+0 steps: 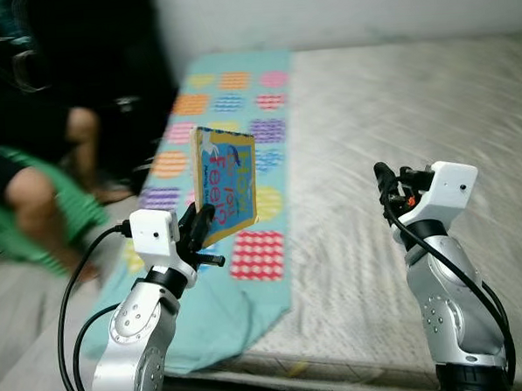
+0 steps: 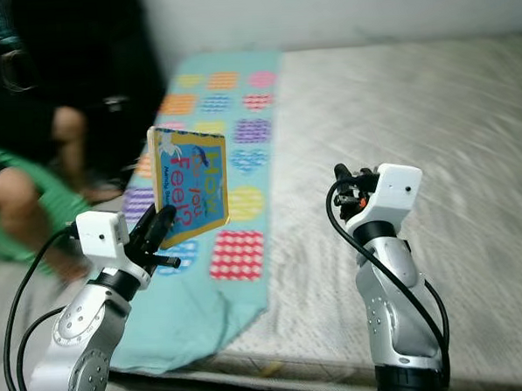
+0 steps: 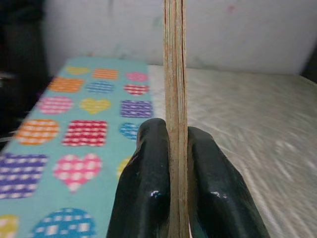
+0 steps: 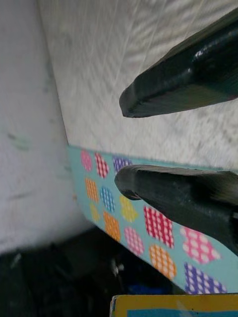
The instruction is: Clean up the room
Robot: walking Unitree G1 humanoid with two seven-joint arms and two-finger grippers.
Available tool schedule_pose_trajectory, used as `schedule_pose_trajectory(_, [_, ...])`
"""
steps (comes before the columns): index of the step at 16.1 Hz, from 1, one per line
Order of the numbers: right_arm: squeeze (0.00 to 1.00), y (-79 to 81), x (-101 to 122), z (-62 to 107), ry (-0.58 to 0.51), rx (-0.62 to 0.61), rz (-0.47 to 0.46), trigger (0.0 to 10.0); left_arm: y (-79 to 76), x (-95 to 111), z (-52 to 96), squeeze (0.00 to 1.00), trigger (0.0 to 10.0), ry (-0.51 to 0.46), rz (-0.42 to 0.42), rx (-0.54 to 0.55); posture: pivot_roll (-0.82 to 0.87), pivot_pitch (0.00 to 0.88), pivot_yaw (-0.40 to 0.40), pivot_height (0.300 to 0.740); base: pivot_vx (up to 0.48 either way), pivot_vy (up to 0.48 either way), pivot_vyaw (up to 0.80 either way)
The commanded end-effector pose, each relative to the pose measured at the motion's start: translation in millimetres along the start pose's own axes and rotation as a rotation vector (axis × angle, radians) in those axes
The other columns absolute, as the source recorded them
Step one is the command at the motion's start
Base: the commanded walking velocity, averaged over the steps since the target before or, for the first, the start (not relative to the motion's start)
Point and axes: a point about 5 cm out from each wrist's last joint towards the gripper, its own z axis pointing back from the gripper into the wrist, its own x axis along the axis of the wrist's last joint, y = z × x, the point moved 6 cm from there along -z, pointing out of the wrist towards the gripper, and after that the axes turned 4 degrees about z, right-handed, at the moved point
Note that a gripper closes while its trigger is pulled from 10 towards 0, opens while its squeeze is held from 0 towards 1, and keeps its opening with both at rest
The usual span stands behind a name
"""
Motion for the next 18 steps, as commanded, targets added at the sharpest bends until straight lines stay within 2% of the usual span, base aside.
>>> schedule_pose_trajectory(1, [0.00, 4.7, 0.0, 1.7, -0.006, 0.009, 0.008, 10.0, 4.2, 4.7, 0.7, 0.00, 0.0, -0.016, -0.030, 0.012, -0.20, 0.000, 0.092, 0.740, 0.000, 0.000, -0.44])
schedule_pose_trajectory(6, [0.00, -0.3, -3.0, -2.9, -0.007, -0.011, 0.023, 10.0, 1.3, -7.9, -3.2, 0.00, 0.0, 0.007, -0.053, -0.002, -0.21, 0.000, 0.096, 0.740, 0.000, 0.000, -0.46])
schedule_pose_trajectory(7, [0.00, -2.1, -3.5, -4.1, -0.014, -0.026, 0.031, 10.0, 0.3, -10.2, -6.7, 0.00, 2.4, 0.019, -0.065, -0.006, -0.21, 0.000, 0.101, 0.740, 0.000, 0.000, -0.48])
schedule_pose_trajectory(9, [0.00, -2.4, -5.9, -4.6, -0.020, -0.024, 0.057, 10.0, 3.8, -12.6, -12.8, 0.00, 8.4, 0.030, -0.079, 0.011, -0.22, 0.000, 0.100, 0.740, 0.000, 0.000, 0.00])
schedule_pose_trajectory(11, [0.00, -2.1, -8.3, -3.7, -0.010, -0.023, 0.060, 10.0, 7.9, -8.9, -17.1, 0.00, 10.0, 0.022, -0.116, 0.040, -0.21, 0.000, 0.097, 0.740, 0.000, 0.000, 0.00])
schedule_pose_trajectory(13, [0.00, 1.0, -7.7, -4.8, -0.014, -0.006, 0.080, 10.0, 11.4, -7.0, -18.4, 0.00, 10.0, 0.026, -0.180, 0.070, -0.21, 0.000, 0.097, 0.740, 0.000, 0.000, 0.00])
schedule_pose_trajectory(16, [0.00, 0.0, -9.0, -6.9, -0.011, 0.002, 0.097, 10.0, 12.3, -10.7, -15.7, 0.00, 10.0, 0.047, -0.174, 0.054, -0.20, 0.000, 0.086, 0.740, 0.000, 0.000, 0.00])
schedule_pose_trajectory(17, [0.00, -1.5, -9.2, -7.2, -0.008, -0.002, 0.099, 10.0, 14.9, -6.8, -12.9, 0.00, 10.0, 0.036, -0.174, 0.057, -0.20, 0.000, 0.081, 0.740, 0.000, 0.000, 0.00])
schedule_pose_trajectory(18, [0.00, -3.5, -11.8, -6.7, 0.014, -0.016, 0.069, 10.0, 24.4, -10.9, -4.4, 0.00, 10.0, 0.059, -0.159, 0.078, -0.19, 0.000, 0.071, 0.740, 0.000, 0.000, 0.00])
